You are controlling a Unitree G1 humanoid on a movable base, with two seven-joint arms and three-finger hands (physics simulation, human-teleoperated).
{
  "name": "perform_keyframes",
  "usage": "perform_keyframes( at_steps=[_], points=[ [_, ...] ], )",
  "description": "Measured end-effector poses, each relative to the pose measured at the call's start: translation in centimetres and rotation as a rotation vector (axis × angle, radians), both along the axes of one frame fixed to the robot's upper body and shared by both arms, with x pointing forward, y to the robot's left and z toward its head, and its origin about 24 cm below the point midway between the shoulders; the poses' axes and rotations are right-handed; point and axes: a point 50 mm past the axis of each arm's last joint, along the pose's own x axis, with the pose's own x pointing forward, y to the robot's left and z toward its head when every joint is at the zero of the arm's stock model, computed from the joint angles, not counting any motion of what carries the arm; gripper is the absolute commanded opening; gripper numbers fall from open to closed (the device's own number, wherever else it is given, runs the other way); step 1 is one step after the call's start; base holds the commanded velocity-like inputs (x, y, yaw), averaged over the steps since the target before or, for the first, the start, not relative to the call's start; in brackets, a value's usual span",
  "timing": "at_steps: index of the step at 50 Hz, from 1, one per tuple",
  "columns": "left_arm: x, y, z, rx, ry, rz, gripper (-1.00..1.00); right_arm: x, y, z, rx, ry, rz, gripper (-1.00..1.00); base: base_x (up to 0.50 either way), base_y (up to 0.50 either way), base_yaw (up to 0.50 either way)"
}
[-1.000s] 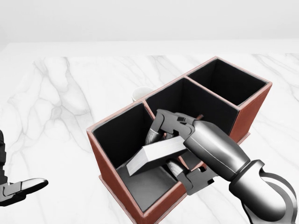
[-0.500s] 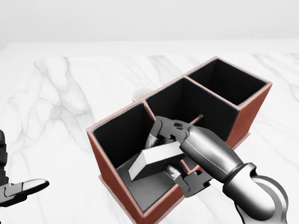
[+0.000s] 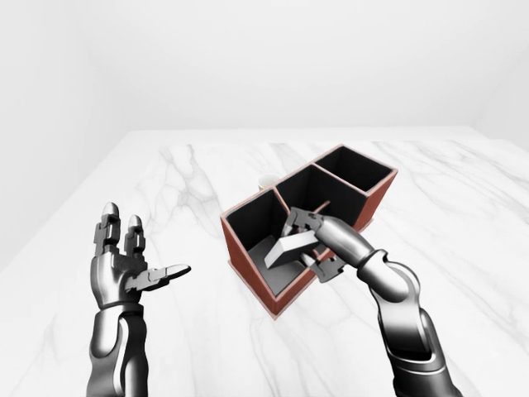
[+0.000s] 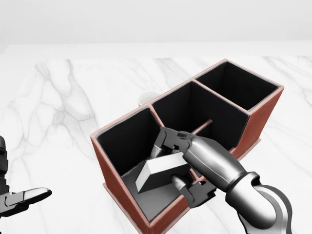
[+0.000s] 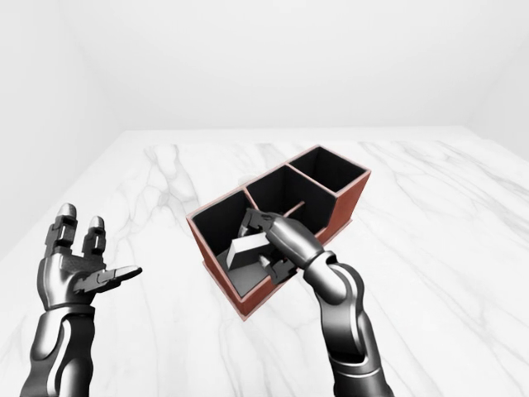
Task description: Pick up the book and place it in the left compartment of the caddy.
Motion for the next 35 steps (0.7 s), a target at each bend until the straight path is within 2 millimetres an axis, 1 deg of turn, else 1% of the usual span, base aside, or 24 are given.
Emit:
perform_keyframes(
  at_steps=[19,35],
  points=[
    [0.0,0.1,-0.1,0.0,0.002,0.002,1.0,0.6,0.6,-1.2,-0.032,0.049,-0.009,-1.0,0.0,0.0,0.0],
    [-0.2,0.0,0.0,-0.002,0.001,-0.001,1.0,1.2,1.1,-1.6,-0.061,0.062,-0.015,-1.0,0.0,0.0,0.0]
  ],
)
